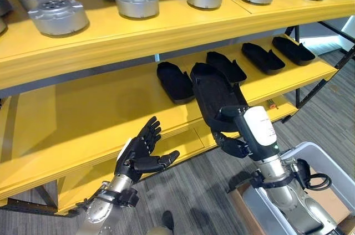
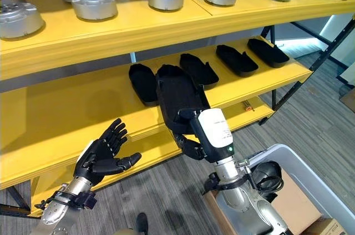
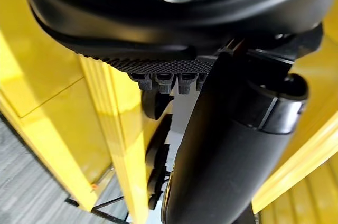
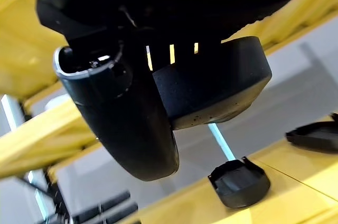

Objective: Move parts from the plastic box to the shelf.

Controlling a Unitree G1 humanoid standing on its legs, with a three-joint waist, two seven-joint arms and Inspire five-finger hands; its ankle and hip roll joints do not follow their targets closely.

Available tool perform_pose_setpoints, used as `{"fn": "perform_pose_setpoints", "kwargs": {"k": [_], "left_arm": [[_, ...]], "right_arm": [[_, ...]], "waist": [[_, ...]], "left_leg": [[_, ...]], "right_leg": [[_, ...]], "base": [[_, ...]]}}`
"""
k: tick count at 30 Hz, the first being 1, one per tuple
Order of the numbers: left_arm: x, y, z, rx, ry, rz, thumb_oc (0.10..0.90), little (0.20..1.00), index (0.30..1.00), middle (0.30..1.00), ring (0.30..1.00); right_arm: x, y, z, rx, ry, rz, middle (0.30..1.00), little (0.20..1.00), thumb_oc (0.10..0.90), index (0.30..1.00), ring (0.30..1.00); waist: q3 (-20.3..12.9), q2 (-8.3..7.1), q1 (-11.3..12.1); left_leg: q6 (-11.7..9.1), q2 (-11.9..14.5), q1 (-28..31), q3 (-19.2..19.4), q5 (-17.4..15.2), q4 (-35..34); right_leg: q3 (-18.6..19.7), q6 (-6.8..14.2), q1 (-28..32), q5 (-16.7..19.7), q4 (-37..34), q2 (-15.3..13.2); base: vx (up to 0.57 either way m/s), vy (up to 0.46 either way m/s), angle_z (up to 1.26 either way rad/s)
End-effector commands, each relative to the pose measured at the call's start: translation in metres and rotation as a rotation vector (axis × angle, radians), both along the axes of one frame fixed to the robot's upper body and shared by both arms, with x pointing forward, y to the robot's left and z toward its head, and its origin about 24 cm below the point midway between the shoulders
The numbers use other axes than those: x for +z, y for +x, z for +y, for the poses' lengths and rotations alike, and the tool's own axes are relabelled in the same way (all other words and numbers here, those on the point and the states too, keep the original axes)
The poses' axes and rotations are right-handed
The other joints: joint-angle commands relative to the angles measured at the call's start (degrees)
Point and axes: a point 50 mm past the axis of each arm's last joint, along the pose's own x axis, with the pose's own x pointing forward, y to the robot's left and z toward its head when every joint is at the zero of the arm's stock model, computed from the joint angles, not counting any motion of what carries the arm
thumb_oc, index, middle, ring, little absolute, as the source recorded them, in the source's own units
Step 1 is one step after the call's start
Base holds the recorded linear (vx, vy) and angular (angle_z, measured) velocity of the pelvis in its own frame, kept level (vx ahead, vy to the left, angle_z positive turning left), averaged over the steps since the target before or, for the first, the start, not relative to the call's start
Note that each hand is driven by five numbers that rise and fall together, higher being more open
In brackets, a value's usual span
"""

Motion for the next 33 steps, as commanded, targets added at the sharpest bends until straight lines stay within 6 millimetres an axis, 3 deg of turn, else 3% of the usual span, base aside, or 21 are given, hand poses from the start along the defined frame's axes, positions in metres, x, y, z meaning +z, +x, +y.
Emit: {"fn": "perform_pose_setpoints", "kwargs": {"k": [1,4,7,11,16,17,18,19,21,23,25,26,27,28,31,33], "left_arm": [[0.043,0.011,-0.011,-0.095,-0.083,-0.253,0.900,1.000,1.000,1.000,1.000],[0.040,0.009,-0.020,-0.104,-0.090,-0.242,0.900,1.000,1.000,1.000,1.000],[0.036,0.008,-0.023,-0.104,-0.084,-0.235,0.900,1.000,1.000,1.000,1.000],[0.033,0.008,-0.023,-0.114,-0.086,-0.217,0.900,1.000,1.000,1.000,1.000],[0.026,0.003,-0.015,-0.103,-0.033,-0.170,0.900,1.000,1.000,1.000,1.000],[0.031,0.006,-0.016,-0.146,-0.039,-0.198,0.900,1.000,1.000,1.000,1.000],[0.033,0.008,-0.018,-0.165,-0.045,-0.203,0.900,1.000,1.000,1.000,1.000],[0.033,0.010,-0.020,-0.176,-0.053,-0.203,0.900,1.000,1.000,1.000,1.000],[0.035,0.016,-0.027,-0.200,-0.073,-0.206,0.900,1.000,1.000,1.000,1.000],[0.038,0.017,-0.032,-0.213,-0.065,-0.223,0.900,1.000,1.000,1.000,1.000],[0.040,0.018,-0.034,-0.206,-0.067,-0.225,0.900,1.000,1.000,1.000,1.000],[0.043,0.019,-0.035,-0.187,-0.077,-0.230,0.900,1.000,1.000,1.000,1.000],[0.044,0.020,-0.036,-0.183,-0.079,-0.232,0.900,1.000,1.000,1.000,1.000],[0.045,0.021,-0.037,-0.174,-0.084,-0.234,0.900,1.000,1.000,1.000,1.000],[0.043,0.024,-0.037,-0.167,-0.093,-0.230,0.900,1.000,1.000,1.000,1.000],[0.042,0.025,-0.039,-0.157,-0.103,-0.234,0.900,1.000,1.000,1.000,1.000]], "right_arm": [[0.065,0.004,0.017,0.178,-0.005,-0.343,0.300,0.300,0.400,0.300,0.300],[0.070,0.003,0.019,0.227,-0.039,-0.361,0.300,0.300,0.400,0.300,0.300],[0.066,-0.001,0.020,0.258,-0.075,-0.379,0.300,0.300,0.400,0.300,0.300],[0.066,0.002,0.013,0.211,-0.032,-0.389,0.300,0.300,0.400,0.300,0.300],[0.067,-0.001,0.016,0.249,-0.035,-0.395,0.300,0.300,0.400,0.300,0.300],[0.068,0.000,0.017,0.228,-0.069,-0.416,0.300,0.300,0.400,0.300,0.300],[0.069,0.005,0.018,0.214,-0.078,-0.413,0.300,0.300,0.400,0.300,0.300],[0.069,0.008,0.019,0.209,-0.085,-0.412,0.300,0.300,0.400,0.300,0.300],[0.070,0.016,0.027,0.221,-0.112,-0.407,0.300,0.300,0.400,0.300,0.300],[0.071,0.018,0.031,0.239,-0.122,-0.403,0.300,0.300,0.400,0.300,0.300],[0.072,0.017,0.033,0.258,-0.135,-0.404,0.300,0.300,0.400,0.300,0.300],[0.076,0.015,0.035,0.280,-0.158,-0.411,0.300,0.300,0.400,0.300,0.300],[0.077,0.015,0.035,0.285,-0.163,-0.412,0.300,0.300,0.400,0.300,0.300],[0.081,0.015,0.037,0.296,-0.171,-0.417,0.300,0.300,0.400,0.300,0.300],[0.084,0.018,0.036,0.291,-0.152,-0.398,0.300,0.300,0.400,0.300,0.300],[0.083,0.019,0.034,0.288,-0.147,-0.370,0.300,0.300,0.400,0.300,0.300]], "waist": [[-2.9,0.65,1.0],[-3.2,-0.20,0.9],[-3.7,-0.42,-0.3],[-4.2,-0.03,-0.3],[-4.5,0.90,-0.6],[-3.1,0.84,-1.3],[-2.7,0.34,-2.0],[-2.5,0.21,-2.5],[-2.1,0.75,-2.9],[-2.4,1.08,-2.7],[-2.6,1.36,-2.7],[-2.5,1.87,-2.8],[-2.5,2.15,-2.9],[-2.6,2.80,-3.0],[-2.4,3.37,-4.0],[-2.3,4.53,-5.3]], "left_leg": [[-0.5,-0.3,5.6,4.0,-6.9,-0.2],[-1.2,-1.7,5.2,2.5,-6.7,-0.2],[-1.4,-3.2,3.9,-0.2,-6.3,-0.2],[-1.9,-3.0,3.2,-0.7,-5.7,-0.2],[-2.3,-3.4,4.7,1.9,-5.8,0.3],[-3.3,-2.2,1.6,5.9,-10.2,10.7],[-3.8,1.0,1.1,9.7,-10.8,14.4],[-4.0,2.6,1.0,11.1,-11.0,15.7],[-4.8,5.5,0.6,10.0,-10.6,18.2],[-4.9,5.9,1.6,7.4,-9.9,15.1],[-5.9,7.2,2.5,5.6,-7.4,12.3],[-7.2,10.0,2.4,4.4,-2.1,9.4],[-7.9,11.1,2.2,4.0,-0.3,8.6],[-10.0,15.2,1.6,2.4,4.5,7.0],[-11.9,19.8,1.0,4.3,9.7,4.4],[-12.7,20.6,1.9,6.6,9.8,2.9]], "right_leg": [[1.5,-3.2,-0.6,1.0,-7.4,10.7],[4.0,-5.3,0.8,0.4,-11.9,15.8],[9.6,-6.0,0.7,1.8,-15.6,17.7],[10.2,-5.7,0.4,2.2,-16.4,17.4],[9.5,-5.7,0.3,2.1,-16.4,16.5],[8.3,-5.9,1.5,1.7,-16.2,14.5],[6.9,-6.3,1.6,1.7,-15.7,13.5],[6.2,-6.6,1.4,1.5,-15.0,13.2],[5.4,-7.6,1.0,0.0,-12.3,13.2],[6.0,-7.9,0.7,-0.6,-11.3,13.3],[6.7,-8.1,0.7,-1.3,-10.9,13.4],[6.9,-8.8,0.1,-1.4,-10.4,12.9],[7.1,-8.8,0.1,-1.6,-10.2,12.8],[8.1,-8.7,0.5,-2.9,-9.7,11.7],[6.6,-8.5,0.7,-3.5,-8.6,9.0],[4.9,-7.6,0.5,-4.9,-5.4,5.6]], "base": [[0.05,-0.018,0.50],[0.10,-0.031,0.22],[0.07,-0.061,0.07],[0.07,-0.150,0.17],[0.06,-0.129,0.02],[-0.02,-0.167,0.13],[-0.04,-0.152,0.28],[-0.05,-0.027,0.52],[0.01,0.036,0.56],[0.06,0.105,0.12],[0.04,0.151,-0.02],[-0.02,0.187,-0.19],[0.05,0.370,-0.43],[0.09,0.312,-0.37],[0.05,0.385,-0.55],[0.00,0.522,0.13]]}}
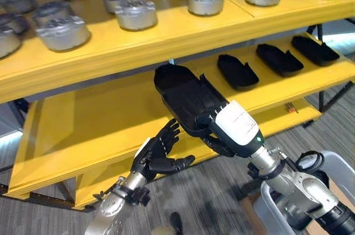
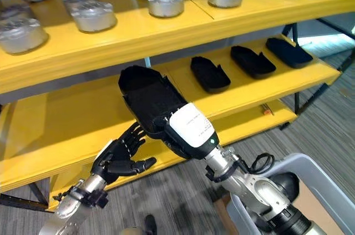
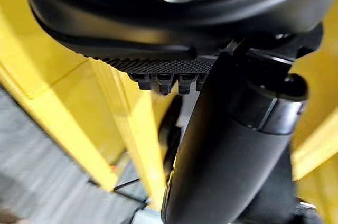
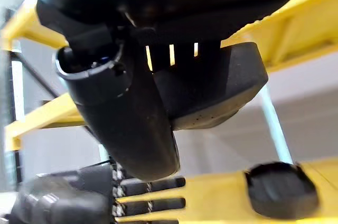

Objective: Move parts from the plastic box to the shelf.

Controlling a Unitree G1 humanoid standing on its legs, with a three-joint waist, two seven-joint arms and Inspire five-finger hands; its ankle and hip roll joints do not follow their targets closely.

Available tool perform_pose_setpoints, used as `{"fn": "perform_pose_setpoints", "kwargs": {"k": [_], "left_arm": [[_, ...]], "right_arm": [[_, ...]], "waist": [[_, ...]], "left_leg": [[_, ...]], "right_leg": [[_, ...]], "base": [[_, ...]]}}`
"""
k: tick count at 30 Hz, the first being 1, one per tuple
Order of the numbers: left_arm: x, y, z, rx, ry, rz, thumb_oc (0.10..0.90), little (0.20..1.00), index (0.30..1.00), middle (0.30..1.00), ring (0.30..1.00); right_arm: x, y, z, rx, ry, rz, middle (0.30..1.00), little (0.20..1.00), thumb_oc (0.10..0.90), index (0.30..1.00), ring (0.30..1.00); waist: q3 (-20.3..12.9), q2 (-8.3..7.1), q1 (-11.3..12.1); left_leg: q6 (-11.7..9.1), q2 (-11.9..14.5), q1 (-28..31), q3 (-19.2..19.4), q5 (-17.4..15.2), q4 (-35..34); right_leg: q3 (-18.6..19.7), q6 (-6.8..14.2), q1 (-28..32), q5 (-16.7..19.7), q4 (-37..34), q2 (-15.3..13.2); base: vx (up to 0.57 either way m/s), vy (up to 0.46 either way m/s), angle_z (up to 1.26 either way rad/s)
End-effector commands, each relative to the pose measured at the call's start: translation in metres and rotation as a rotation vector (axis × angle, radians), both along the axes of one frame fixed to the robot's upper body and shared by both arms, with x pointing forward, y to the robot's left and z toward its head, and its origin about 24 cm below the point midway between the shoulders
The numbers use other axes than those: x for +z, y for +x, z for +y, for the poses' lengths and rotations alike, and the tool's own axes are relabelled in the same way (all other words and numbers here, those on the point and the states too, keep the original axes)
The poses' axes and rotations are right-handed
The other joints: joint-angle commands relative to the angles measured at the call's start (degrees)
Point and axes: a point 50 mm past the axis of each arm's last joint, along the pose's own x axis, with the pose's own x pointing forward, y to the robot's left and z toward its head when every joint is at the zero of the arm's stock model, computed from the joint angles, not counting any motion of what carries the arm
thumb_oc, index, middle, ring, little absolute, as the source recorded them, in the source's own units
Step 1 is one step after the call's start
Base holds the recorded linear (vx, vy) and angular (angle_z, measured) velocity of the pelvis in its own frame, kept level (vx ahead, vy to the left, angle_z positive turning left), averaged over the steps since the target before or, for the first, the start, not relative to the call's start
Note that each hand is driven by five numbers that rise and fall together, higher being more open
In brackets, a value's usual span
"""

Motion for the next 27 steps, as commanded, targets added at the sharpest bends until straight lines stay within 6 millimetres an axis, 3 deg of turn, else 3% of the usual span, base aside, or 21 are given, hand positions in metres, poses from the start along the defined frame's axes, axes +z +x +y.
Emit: {"fn": "perform_pose_setpoints", "kwargs": {"k": [1,3,8,14,17,20,27], "left_arm": [[0.053,0.011,-0.013,-0.001,-0.128,-0.284,0.900,1.000,1.000,1.000,1.000],[0.054,0.012,-0.014,-0.003,-0.117,-0.289,0.900,1.000,1.000,1.000,1.000],[0.051,0.016,-0.011,0.012,-0.101,-0.261,0.900,1.000,1.000,1.000,1.000],[0.050,0.012,0.003,0.033,-0.079,-0.262,0.900,1.000,1.000,1.000,1.000],[0.046,0.007,0.010,0.043,-0.091,-0.253,0.900,1.000,1.000,1.000,1.000],[0.046,0.003,0.012,0.035,-0.090,-0.251,0.900,1.000,1.000,1.000,1.000],[0.045,-0.001,0.010,0.024,-0.081,-0.241,0.900,1.000,1.000,1.000,1.000]], "right_arm": [[0.060,0.002,0.012,0.113,0.150,-0.215,0.300,0.300,0.400,0.300,0.300],[0.050,0.003,0.007,0.095,0.174,-0.181,0.300,0.300,0.400,0.300,0.300],[0.031,0.006,0.005,0.038,0.216,-0.106,0.300,0.300,0.400,0.300,0.300],[0.022,-0.001,0.008,0.009,0.241,-0.091,0.300,0.300,0.400,0.300,0.300],[0.025,-0.001,0.007,-0.013,0.258,-0.093,0.300,0.300,0.400,0.300,0.300],[0.030,-0.001,0.007,-0.023,0.266,-0.096,0.300,0.300,0.400,0.300,0.300],[0.031,0.006,0.008,-0.047,0.257,-0.066,0.300,0.300,0.400,0.300,0.300]], "waist": [[-2.6,3.26,-0.6],[-2.9,5.08,-0.3],[-4.2,5.74,0.1],[-5.6,4.53,2.4],[-6.0,3.13,3.9],[-6.0,1.93,4.9],[-5.8,0.95,6.1]], "left_leg": [[-4.4,5.8,9.4,2.0,11.3,-11.5],[-3.3,4.0,10.3,0.8,9.5,-12.8],[-1.8,-0.4,12.3,-0.9,4.7,-13.3],[-0.8,-3.0,13.2,-1.6,2.2,-14.1],[-0.3,-3.9,13.2,-0.9,0.7,-14.1],[0.4,-4.7,13.1,0.0,-0.1,-14.1],[0.8,-4.7,13.3,0.4,0.0,-14.1]], "right_leg": [[-2.5,-0.1,-1.4,1.0,1.5,-1.0],[-2.7,0.8,-1.4,2.4,2.1,-2.5],[-1.8,3.0,0.6,5.4,-1.0,-3.9],[-5.1,5.9,1.8,11.5,-7.3,-5.8],[-6.8,7.5,1.9,13.9,-9.5,-6.9],[-7.3,8.0,1.6,14.1,-9.7,-7.0],[-7.9,7.7,2.5,12.9,-9.3,-6.3]], "base": [[-0.01,0.504,0.27],[-0.02,0.456,0.13],[0.05,0.344,0.23],[0.04,0.150,0.26],[0.04,0.062,0.07],[0.05,0.054,0.07],[0.05,0.029,0.03]]}}
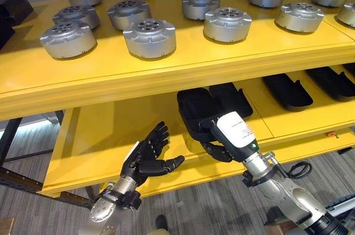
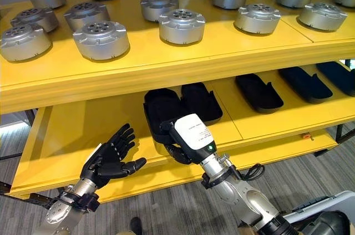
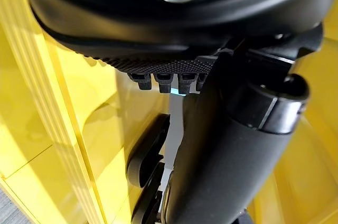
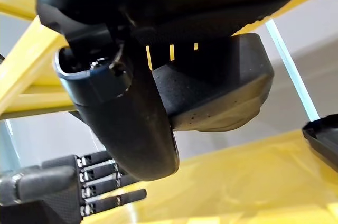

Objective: Move parts from the plastic box to the shelf.

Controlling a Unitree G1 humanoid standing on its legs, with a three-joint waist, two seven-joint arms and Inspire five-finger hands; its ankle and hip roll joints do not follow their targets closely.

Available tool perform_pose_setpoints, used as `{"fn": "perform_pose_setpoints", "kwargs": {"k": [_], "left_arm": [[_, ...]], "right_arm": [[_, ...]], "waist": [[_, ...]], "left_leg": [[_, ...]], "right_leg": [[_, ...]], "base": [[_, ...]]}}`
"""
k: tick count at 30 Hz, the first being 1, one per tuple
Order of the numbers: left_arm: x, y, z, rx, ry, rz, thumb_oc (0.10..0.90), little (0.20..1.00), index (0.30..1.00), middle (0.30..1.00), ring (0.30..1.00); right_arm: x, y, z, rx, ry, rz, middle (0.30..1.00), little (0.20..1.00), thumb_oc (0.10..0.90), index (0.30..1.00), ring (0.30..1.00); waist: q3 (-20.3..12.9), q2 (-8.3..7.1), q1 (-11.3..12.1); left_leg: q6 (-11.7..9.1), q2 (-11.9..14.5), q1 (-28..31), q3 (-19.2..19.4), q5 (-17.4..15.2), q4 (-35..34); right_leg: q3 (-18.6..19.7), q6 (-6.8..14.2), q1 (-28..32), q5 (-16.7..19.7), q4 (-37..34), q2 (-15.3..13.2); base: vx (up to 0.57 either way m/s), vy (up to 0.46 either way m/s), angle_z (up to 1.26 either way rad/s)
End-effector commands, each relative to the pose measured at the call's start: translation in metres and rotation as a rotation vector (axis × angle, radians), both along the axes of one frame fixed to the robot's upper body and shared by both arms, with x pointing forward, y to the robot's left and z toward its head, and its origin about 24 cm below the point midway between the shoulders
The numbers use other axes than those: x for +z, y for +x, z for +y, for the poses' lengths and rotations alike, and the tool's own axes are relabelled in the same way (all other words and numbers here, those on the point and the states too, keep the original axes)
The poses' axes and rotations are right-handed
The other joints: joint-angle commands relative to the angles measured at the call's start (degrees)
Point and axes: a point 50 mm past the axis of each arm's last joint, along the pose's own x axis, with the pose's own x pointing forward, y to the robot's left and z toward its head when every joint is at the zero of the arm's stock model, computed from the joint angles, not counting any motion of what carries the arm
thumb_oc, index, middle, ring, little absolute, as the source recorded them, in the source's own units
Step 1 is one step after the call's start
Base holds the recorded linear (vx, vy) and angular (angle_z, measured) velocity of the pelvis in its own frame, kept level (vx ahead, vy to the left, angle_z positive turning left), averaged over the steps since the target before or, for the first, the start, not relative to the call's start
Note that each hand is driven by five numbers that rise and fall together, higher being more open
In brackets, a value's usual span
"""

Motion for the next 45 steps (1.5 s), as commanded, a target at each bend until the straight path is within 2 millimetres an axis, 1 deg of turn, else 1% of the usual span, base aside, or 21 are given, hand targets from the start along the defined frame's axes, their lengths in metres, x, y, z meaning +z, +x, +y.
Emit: {"fn": "perform_pose_setpoints", "kwargs": {"k": [1,7,10,12,13,15,16,18,21,25,28,29,31,32,33,36,37,41,42,44,45], "left_arm": [[0.046,0.017,-0.008,-0.037,-0.049,-0.251,0.900,1.000,1.000,1.000,1.000],[0.043,0.016,-0.007,-0.027,-0.062,-0.222,0.900,1.000,1.000,1.000,1.000],[0.038,0.014,-0.008,-0.028,-0.067,-0.198,0.900,1.000,1.000,1.000,1.000],[0.037,0.014,-0.011,-0.020,-0.049,-0.185,0.900,1.000,1.000,1.000,1.000],[0.037,0.016,-0.012,-0.001,-0.029,-0.177,0.900,1.000,1.000,1.000,1.000],[0.037,0.018,-0.015,-0.034,-0.025,-0.185,0.900,1.000,1.000,1.000,1.000],[0.036,0.016,-0.016,-0.050,-0.029,-0.187,0.900,1.000,1.000,1.000,1.000],[0.037,0.017,-0.016,-0.061,-0.052,-0.190,0.900,1.000,1.000,1.000,1.000],[0.037,0.020,-0.015,-0.039,-0.071,-0.200,0.900,1.000,1.000,1.000,1.000],[0.040,0.024,-0.019,-0.046,-0.111,-0.229,0.900,1.000,1.000,1.000,1.000],[0.042,0.026,-0.023,-0.052,-0.123,-0.230,0.900,1.000,1.000,1.000,1.000],[0.042,0.026,-0.025,-0.058,-0.126,-0.236,0.900,1.000,1.000,1.000,1.000],[0.044,0.025,-0.029,-0.043,-0.140,-0.244,0.900,1.000,1.000,1.000,1.000],[0.044,0.025,-0.029,-0.038,-0.144,-0.244,0.900,1.000,1.000,1.000,1.000],[0.046,0.026,-0.031,-0.024,-0.161,-0.246,0.900,1.000,1.000,1.000,1.000],[0.047,0.029,-0.033,-0.007,-0.181,-0.253,0.900,1.000,1.000,1.000,1.000],[0.047,0.030,-0.033,-0.014,-0.183,-0.255,0.900,1.000,1.000,1.000,1.000],[0.048,0.032,-0.037,-0.084,-0.124,-0.275,0.900,1.000,1.000,1.000,1.000],[0.047,0.032,-0.037,-0.088,-0.125,-0.268,0.900,1.000,1.000,1.000,1.000],[0.045,0.034,-0.034,-0.093,-0.127,-0.239,0.900,1.000,1.000,1.000,1.000],[0.045,0.034,-0.032,-0.097,-0.120,-0.237,0.900,1.000,1.000,1.000,1.000]], "right_arm": [[0.068,0.007,0.011,0.059,0.157,-0.281,0.300,0.300,0.400,0.300,0.300],[0.066,0.019,0.020,0.041,0.125,-0.268,0.300,0.300,0.400,0.300,0.300],[0.072,0.030,0.034,0.058,0.089,-0.273,0.300,0.300,0.400,0.300,0.300],[0.077,0.037,0.047,0.080,0.084,-0.270,0.300,0.300,0.400,0.300,0.300],[0.080,0.040,0.054,0.097,0.091,-0.263,0.300,0.300,0.400,0.300,0.300],[0.078,0.037,0.052,0.071,0.088,-0.276,0.300,0.300,0.400,0.300,0.300],[0.076,0.036,0.050,0.054,0.080,-0.276,0.300,0.300,0.400,0.300,0.300],[0.071,0.041,0.045,0.034,0.062,-0.277,0.300,0.300,0.400,0.300,0.300],[0.070,0.046,0.049,0.035,0.051,-0.289,0.300,0.300,0.400,0.300,0.300],[0.073,0.054,0.051,0.021,0.028,-0.304,0.300,0.300,0.400,0.300,0.300],[0.077,0.058,0.049,0.014,0.013,-0.305,0.300,0.300,0.400,0.300,0.300],[0.079,0.059,0.050,0.014,0.009,-0.305,0.300,0.300,0.400,0.300,0.300],[0.084,0.059,0.054,0.038,-0.012,-0.295,0.300,0.300,0.400,0.300,0.300],[0.085,0.059,0.055,0.042,-0.015,-0.294,0.300,0.300,0.400,0.300,0.300],[0.086,0.059,0.057,0.053,-0.029,-0.287,0.300,0.300,0.400,0.300,0.300],[0.087,0.059,0.058,0.047,-0.064,-0.269,0.300,0.300,0.400,0.300,0.300],[0.087,0.061,0.055,0.037,-0.074,-0.264,0.300,0.300,0.400,0.300,0.300],[0.076,0.069,0.038,-0.026,-0.085,-0.206,0.300,0.300,0.400,0.300,0.300],[0.073,0.071,0.036,-0.038,-0.080,-0.191,0.300,0.300,0.400,0.300,0.300],[0.059,0.071,0.030,-0.077,-0.055,-0.142,0.300,0.300,0.400,0.300,0.300],[0.057,0.070,0.029,-0.083,-0.049,-0.137,0.300,0.300,0.400,0.300,0.300]], "waist": [[-3.7,0.87,1.8],[-3.6,0.58,3.4],[-3.0,0.54,6.1],[-2.5,0.47,7.4],[-2.0,0.61,7.3],[-1.5,0.36,5.8],[-1.6,0.37,5.4],[-1.0,0.90,5.7],[-0.4,1.47,6.1],[1.4,2.74,6.1],[1.8,3.13,5.4],[1.9,3.37,5.3],[1.6,4.16,5.2],[1.5,4.34,5.1],[1.2,4.78,4.7],[0.9,5.52,2.8],[0.8,5.90,2.2],[0.2,6.41,0.7],[0.1,6.31,0.7],[-0.4,5.51,0.6],[-0.4,5.30,0.5]], "left_leg": [[0.8,3.5,5.4,0.8,-5.1,-0.4],[0.5,3.2,5.8,0.6,-5.9,-0.4],[0.1,3.3,6.0,4.1,-5.4,-0.4],[-0.1,3.3,6.9,6.4,-5.4,-0.4],[0.0,3.1,7.0,6.4,-5.6,-0.4],[0.6,1.7,4.4,0.9,-5.9,-0.4],[0.7,1.2,3.4,-1.3,-5.8,-0.4],[1.2,0.3,0.4,-5.1,-3.6,-0.4],[1.1,0.2,-0.7,-6.1,-3.0,-0.3],[1.0,0.1,-2.6,-4.5,-2.9,2.3],[0.0,1.7,-1.6,-4.5,-4.1,3.9],[0.2,2.3,-2.1,-4.3,-3.1,4.3],[-1.6,5.9,-1.1,-7.9,0.8,3.9],[-1.9,6.7,-0.9,-8.2,1.7,3.8],[-2.6,9.0,-0.9,-8.7,4.4,3.7],[-4.5,13.8,-0.5,-6.7,10.4,3.1],[-4.6,13.9,0.1,-5.7,10.2,2.8],[-2.8,9.9,3.1,-3.9,0.9,1.3],[-2.5,9.2,3.4,-3.6,-0.1,1.5],[-1.1,6.1,4.6,-3.5,-3.1,1.5],[-0.8,5.7,4.7,-3.3,-3.5,1.2]], "right_leg": [[-5.1,-0.8,-1.4,5.0,-1.0,-0.7],[-6.4,-0.9,-0.1,3.3,0.2,0.0],[-13.8,-1.4,0.8,4.0,0.5,0.8],[-17.8,-1.2,0.0,6.6,0.6,0.1],[-17.1,-1.8,-1.1,5.7,2.4,0.6],[-7.8,-4.6,-3.0,0.4,2.0,7.2],[-4.9,-5.3,-3.2,-0.1,1.2,8.3],[-2.8,-7.5,-4.0,-0.8,1.2,10.2],[-2.8,-8.1,-4.3,-1.3,1.5,10.3],[-4.5,-9.0,-5.5,-2.8,3.9,9.2],[-4.0,-9.1,-5.8,-4.2,5.7,8.4],[-4.6,-9.7,-6.3,-3.3,5.9,8.2],[-2.8,-10.0,-6.5,-3.6,6.6,7.6],[-2.6,-10.0,-6.5,-3.8,6.8,7.5],[-2.3,-10.1,-6.8,-3.8,7.2,6.7],[-2.7,-9.6,-6.7,-3.8,8.3,3.8],[-2.7,-9.2,-6.7,-3.8,8.8,2.9],[-1.9,-5.7,-6.8,-1.0,9.7,-1.2],[-1.9,-5.3,-6.4,-0.4,9.2,-1.7],[-0.8,-3.0,-5.4,5.1,5.2,-4.1],[-0.7,-2.5,-5.3,6.0,4.2,-4.2]], "base": [[0.03,0.050,0.06],[0.03,0.076,0.06],[-0.05,0.094,-0.04],[0.02,-0.020,-0.47],[0.07,-0.153,-0.63],[0.10,-0.263,-0.12],[0.02,-0.316,0.58],[-0.05,-0.275,0.82],[-0.07,-0.133,0.45],[-0.12,-0.103,0.15],[-0.06,0.035,0.11],[-0.06,0.144,0.00],[0.00,0.298,-0.03],[0.03,0.404,-0.14],[0.01,0.429,-0.22],[0.02,0.609,-0.20],[0.04,0.617,-0.30],[0.10,0.516,-0.03],[0.15,0.390,0.13],[0.15,0.281,0.07],[0.10,0.153,0.00]]}}
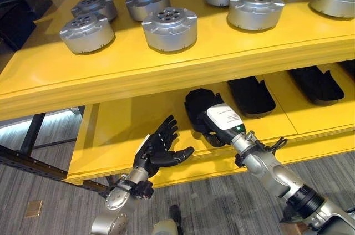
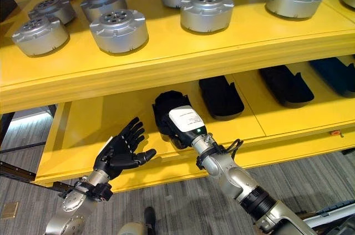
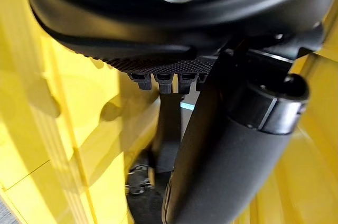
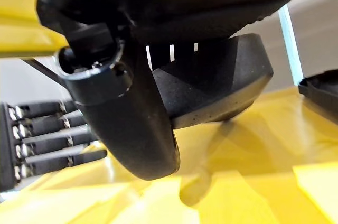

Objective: Move parts from the plastic box to the shelf.

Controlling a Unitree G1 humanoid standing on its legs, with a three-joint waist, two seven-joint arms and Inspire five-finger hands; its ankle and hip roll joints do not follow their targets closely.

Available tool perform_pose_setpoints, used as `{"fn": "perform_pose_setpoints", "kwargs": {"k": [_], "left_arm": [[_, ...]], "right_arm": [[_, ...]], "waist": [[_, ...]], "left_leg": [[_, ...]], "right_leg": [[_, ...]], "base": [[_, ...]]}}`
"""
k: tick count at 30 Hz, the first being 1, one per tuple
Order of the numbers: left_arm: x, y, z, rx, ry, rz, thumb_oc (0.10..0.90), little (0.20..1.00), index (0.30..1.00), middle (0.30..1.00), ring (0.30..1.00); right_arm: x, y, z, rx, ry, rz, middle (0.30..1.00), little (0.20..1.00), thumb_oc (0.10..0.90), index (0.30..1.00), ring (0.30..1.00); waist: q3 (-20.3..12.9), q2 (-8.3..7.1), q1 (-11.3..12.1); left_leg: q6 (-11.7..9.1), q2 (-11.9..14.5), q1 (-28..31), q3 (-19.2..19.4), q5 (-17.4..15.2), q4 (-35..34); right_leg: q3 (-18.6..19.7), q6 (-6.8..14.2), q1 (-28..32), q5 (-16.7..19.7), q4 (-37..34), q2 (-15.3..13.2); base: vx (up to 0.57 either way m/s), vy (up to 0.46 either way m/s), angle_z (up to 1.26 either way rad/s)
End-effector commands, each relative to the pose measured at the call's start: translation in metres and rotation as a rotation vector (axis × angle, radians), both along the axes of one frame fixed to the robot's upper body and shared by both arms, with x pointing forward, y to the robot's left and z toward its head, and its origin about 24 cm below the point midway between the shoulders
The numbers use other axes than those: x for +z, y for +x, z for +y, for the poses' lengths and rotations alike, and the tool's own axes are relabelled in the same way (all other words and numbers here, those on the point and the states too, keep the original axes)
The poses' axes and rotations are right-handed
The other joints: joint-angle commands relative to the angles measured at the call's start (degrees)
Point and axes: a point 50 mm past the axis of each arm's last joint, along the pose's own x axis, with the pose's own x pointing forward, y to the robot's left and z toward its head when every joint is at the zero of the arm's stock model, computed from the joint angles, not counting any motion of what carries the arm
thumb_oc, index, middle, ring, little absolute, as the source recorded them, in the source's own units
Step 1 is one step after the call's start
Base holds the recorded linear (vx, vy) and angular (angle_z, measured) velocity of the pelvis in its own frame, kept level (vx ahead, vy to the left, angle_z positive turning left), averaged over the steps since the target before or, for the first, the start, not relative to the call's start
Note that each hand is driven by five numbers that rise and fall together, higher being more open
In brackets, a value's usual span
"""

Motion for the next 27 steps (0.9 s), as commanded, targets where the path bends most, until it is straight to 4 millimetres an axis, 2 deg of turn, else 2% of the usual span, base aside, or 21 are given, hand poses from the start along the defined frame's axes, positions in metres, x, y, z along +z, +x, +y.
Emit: {"fn": "perform_pose_setpoints", "kwargs": {"k": [1,3,5,7,10,11,16,19,22,23,24,25,27], "left_arm": [[0.041,0.009,-0.008,-0.075,-0.042,-0.225,0.900,1.000,1.000,1.000,1.000],[0.040,0.010,-0.007,-0.080,-0.019,-0.223,0.900,1.000,1.000,1.000,1.000],[0.039,0.007,-0.004,-0.062,-0.022,-0.215,0.900,1.000,1.000,1.000,1.000],[0.041,0.003,0.002,-0.020,0.002,-0.224,0.900,1.000,1.000,1.000,1.000],[0.044,0.007,0.005,0.029,-0.030,-0.230,0.900,1.000,1.000,1.000,1.000],[0.047,0.009,0.003,0.026,-0.076,-0.232,0.900,1.000,1.000,1.000,1.000],[0.052,0.008,-0.006,-0.048,-0.048,-0.266,0.900,1.000,1.000,1.000,1.000],[0.052,0.007,-0.006,-0.065,-0.039,-0.252,0.900,1.000,1.000,1.000,1.000],[0.051,0.003,-0.006,-0.037,-0.041,-0.247,0.900,1.000,1.000,1.000,1.000],[0.050,-0.001,-0.005,0.018,-0.055,-0.233,0.900,1.000,1.000,1.000,1.000],[0.049,-0.002,-0.005,0.029,-0.055,-0.229,0.900,1.000,1.000,1.000,1.000],[0.047,-0.004,-0.004,0.057,-0.061,-0.216,0.900,1.000,1.000,1.000,1.000],[0.047,-0.004,-0.002,0.077,-0.068,-0.214,0.900,1.000,1.000,1.000,1.000]], "right_arm": [[0.060,0.010,0.012,0.050,0.145,-0.263,0.300,0.300,0.400,0.300,0.300],[0.054,0.007,0.010,0.026,0.164,-0.272,0.300,0.300,0.400,0.300,0.300],[0.055,0.006,0.009,0.023,0.178,-0.278,0.300,0.300,0.400,0.300,0.300],[0.063,0.003,0.011,0.039,0.194,-0.309,0.300,0.300,0.400,0.300,0.300],[0.072,0.009,0.017,0.059,0.203,-0.346,0.300,0.300,0.400,0.300,0.300],[0.079,0.012,0.023,0.076,0.196,-0.366,0.300,0.300,0.400,0.300,0.300],[0.089,0.024,0.031,0.086,0.130,-0.382,0.300,0.300,0.400,0.300,0.300],[0.089,0.025,0.032,0.093,0.132,-0.366,0.300,0.300,0.400,0.300,0.300],[0.093,0.027,0.044,0.149,0.140,-0.357,0.300,0.300,0.400,0.300,0.300],[0.098,0.025,0.060,0.216,0.145,-0.346,0.300,0.300,0.400,0.300,0.300],[0.099,0.024,0.063,0.228,0.147,-0.344,0.300,0.300,0.400,0.300,0.300],[0.102,0.022,0.073,0.264,0.148,-0.347,0.300,0.300,0.400,0.300,0.300],[0.110,0.018,0.085,0.301,0.123,-0.366,0.300,0.300,0.400,0.300,0.300]], "waist": [[-5.1,1.35,0.6],[-4.6,0.63,0.2],[-4.1,0.23,0.3],[-2.8,-0.23,0.9],[-1.7,-0.85,2.2],[-1.1,-0.87,3.1],[0.4,-0.09,5.0],[0.5,0.07,5.7],[1.1,0.00,6.9],[1.4,-0.12,8.2],[1.4,-0.12,8.4],[1.7,-0.12,9.2],[2.4,0.20,10.0]], "left_leg": [[-2.7,8.3,6.8,-0.4,0.4,-3.8],[-1.7,6.9,6.9,-1.0,-0.5,-4.0],[-1.3,6.7,6.8,0.0,-0.7,-4.1],[-1.2,6.2,5.2,0.1,-0.8,-4.3],[-1.2,6.1,2.8,-0.7,-0.1,-4.1],[-1.6,6.3,1.3,-1.2,0.7,-4.1],[-2.5,7.3,-0.7,-2.8,2.6,-4.0],[-2.4,6.6,-0.6,-3.7,1.7,-2.5],[-2.2,6.2,-1.5,-9.3,-0.8,2.1],[-2.2,5.9,-2.2,-15.3,-2.0,4.6],[-2.1,5.8,-2.3,-16.5,-2.4,5.1],[-2.0,5.4,-2.5,-19.4,-3.2,6.0],[-1.7,5.0,-3.3,-21.4,-3.7,6.4]], "right_leg": [[1.8,1.4,-4.0,8.8,-4.3,-0.1],[3.7,1.4,-5.6,9.5,-3.4,0.5],[3.6,1.2,-7.2,8.0,-1.1,1.7],[3.2,0.7,-8.5,5.2,-0.5,4.8],[3.4,0.2,-9.8,3.8,-0.8,6.5],[3.0,-0.2,-10.1,3.5,-1.3,7.0],[1.6,-1.6,-9.2,2.3,-1.4,8.0],[1.2,-1.8,-8.4,1.8,-1.4,8.0],[4.3,-2.6,-8.5,2.1,-1.7,8.1],[7.3,-3.2,-8.5,2.4,-2.4,8.5],[7.9,-3.3,-8.4,2.4,-2.6,8.7],[9.5,-3.4,-8.4,2.4,-2.8,9.0],[10.8,-3.5,-9.1,1.9,-2.3,9.2]], "base": [[0.05,0.089,0.02],[0.04,0.070,0.18],[-0.01,0.027,0.38],[-0.10,-0.074,0.04],[-0.13,-0.132,0.36],[-0.14,-0.113,0.11],[-0.06,-0.062,0.06],[0.05,-0.045,0.13],[0.07,0.012,-0.02],[0.09,0.074,-0.31],[0.09,0.098,-0.57],[0.01,0.072,-0.74],[-0.12,0.102,-0.90]]}}
